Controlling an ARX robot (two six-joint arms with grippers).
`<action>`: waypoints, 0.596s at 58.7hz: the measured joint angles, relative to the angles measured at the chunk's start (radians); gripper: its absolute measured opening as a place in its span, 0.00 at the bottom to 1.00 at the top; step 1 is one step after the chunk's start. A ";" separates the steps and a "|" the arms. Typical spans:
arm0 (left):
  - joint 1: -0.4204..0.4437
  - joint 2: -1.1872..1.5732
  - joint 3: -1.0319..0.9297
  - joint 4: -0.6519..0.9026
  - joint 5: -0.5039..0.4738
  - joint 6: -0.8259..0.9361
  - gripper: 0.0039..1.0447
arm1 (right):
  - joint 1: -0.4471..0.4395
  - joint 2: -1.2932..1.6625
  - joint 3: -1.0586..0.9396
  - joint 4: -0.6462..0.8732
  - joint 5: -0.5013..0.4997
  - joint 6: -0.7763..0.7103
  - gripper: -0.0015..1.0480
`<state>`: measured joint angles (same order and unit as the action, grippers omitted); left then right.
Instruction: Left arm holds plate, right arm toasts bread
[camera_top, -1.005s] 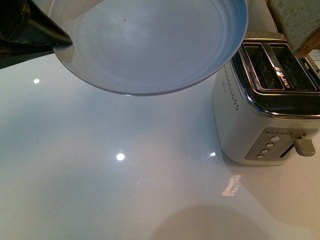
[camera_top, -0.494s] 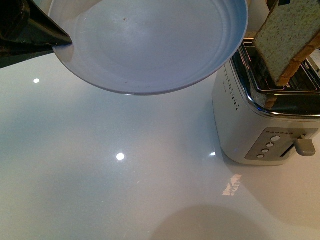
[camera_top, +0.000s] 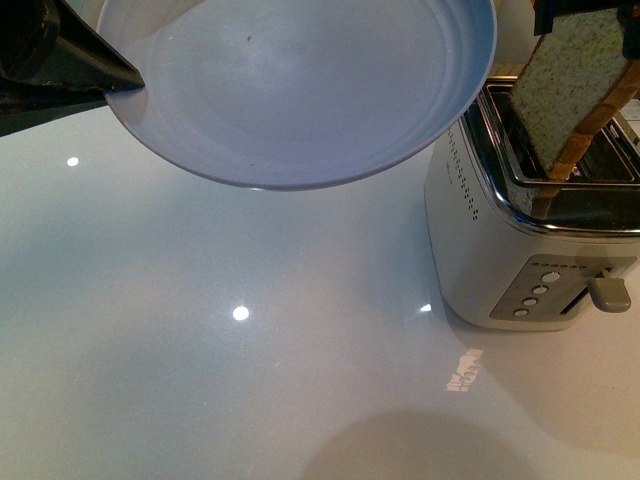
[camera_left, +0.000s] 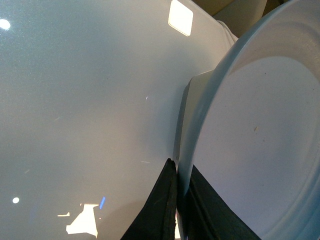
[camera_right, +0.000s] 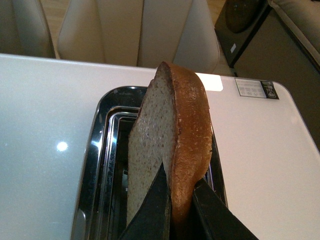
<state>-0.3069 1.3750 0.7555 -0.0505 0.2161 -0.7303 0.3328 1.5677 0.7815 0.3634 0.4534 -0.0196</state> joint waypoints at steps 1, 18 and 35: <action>0.000 0.000 0.000 0.000 0.000 0.000 0.03 | 0.000 0.006 0.001 0.002 0.000 0.000 0.03; 0.000 0.000 0.000 0.000 0.000 0.000 0.03 | 0.000 0.059 -0.003 0.014 0.004 0.060 0.03; 0.000 0.000 0.000 0.000 0.000 0.000 0.03 | 0.002 0.042 -0.070 0.041 -0.028 0.083 0.35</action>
<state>-0.3069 1.3750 0.7559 -0.0505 0.2165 -0.7303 0.3347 1.6093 0.7116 0.4046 0.4252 0.0635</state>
